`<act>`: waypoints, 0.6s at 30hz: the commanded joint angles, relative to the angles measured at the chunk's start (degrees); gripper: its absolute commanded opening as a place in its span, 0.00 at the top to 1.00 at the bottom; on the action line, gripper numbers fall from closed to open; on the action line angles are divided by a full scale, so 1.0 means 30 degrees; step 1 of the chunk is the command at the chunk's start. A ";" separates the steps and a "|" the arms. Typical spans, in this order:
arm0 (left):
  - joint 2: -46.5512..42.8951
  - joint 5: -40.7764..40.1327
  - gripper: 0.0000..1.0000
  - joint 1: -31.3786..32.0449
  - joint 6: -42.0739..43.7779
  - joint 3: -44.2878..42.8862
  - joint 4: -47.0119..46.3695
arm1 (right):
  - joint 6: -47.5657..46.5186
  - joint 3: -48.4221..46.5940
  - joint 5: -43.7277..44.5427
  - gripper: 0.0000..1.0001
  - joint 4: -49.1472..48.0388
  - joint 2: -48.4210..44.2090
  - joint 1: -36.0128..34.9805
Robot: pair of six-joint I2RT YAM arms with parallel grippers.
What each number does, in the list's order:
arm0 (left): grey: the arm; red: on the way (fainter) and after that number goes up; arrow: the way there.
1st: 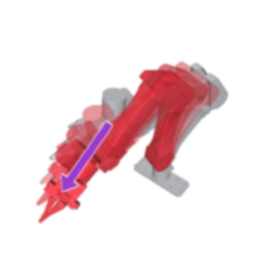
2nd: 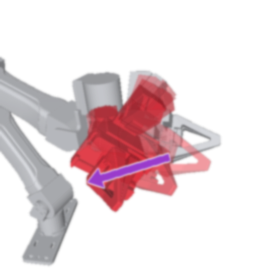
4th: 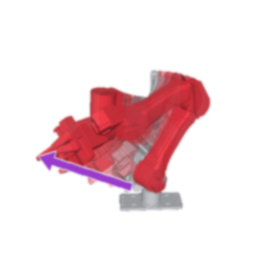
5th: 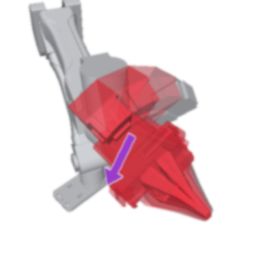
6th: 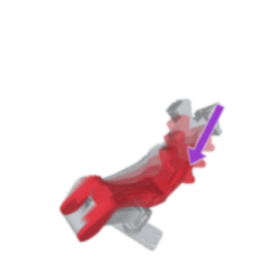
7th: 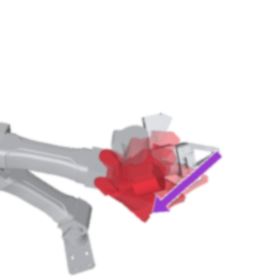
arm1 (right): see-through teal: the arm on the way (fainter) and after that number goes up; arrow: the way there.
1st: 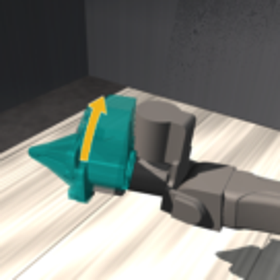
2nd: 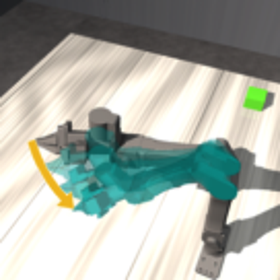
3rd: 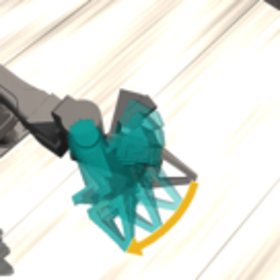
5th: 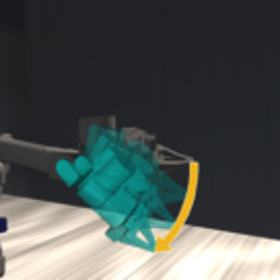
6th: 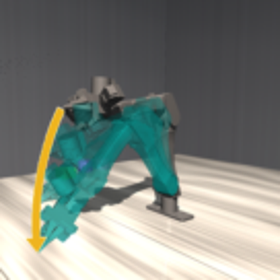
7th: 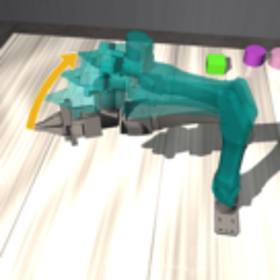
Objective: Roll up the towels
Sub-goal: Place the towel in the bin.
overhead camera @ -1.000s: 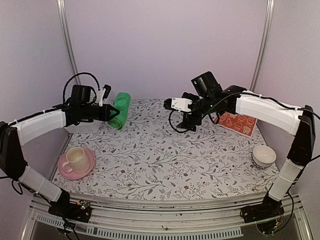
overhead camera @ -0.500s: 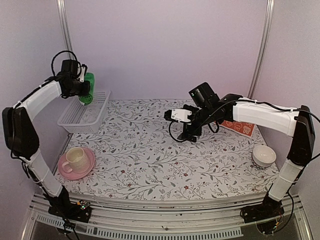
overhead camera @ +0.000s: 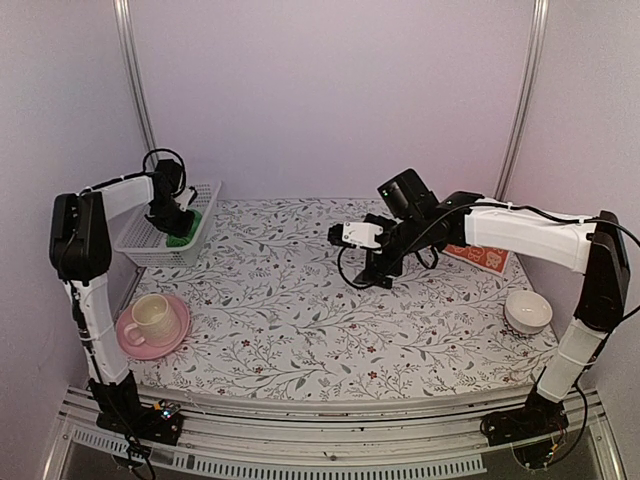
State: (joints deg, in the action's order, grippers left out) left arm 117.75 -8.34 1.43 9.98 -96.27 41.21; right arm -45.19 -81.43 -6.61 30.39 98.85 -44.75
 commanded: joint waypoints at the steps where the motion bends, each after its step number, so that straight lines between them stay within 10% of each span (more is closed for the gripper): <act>1: -0.0674 0.2109 1.00 -0.0504 0.0725 0.0257 0.0281 | 0.0024 0.0275 -0.0235 0.01 -0.0261 0.0419 -0.0305; 18: 0.0556 0.9159 1.00 -0.3044 0.0088 0.1688 -0.1197 | 0.0019 0.0307 -0.0497 0.01 -0.0258 0.0516 -0.0464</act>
State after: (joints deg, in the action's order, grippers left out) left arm 117.80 13.10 -7.03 10.87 -91.33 39.44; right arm -45.21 -80.99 -6.83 30.37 99.83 -45.76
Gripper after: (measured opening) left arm 0.080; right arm 0.989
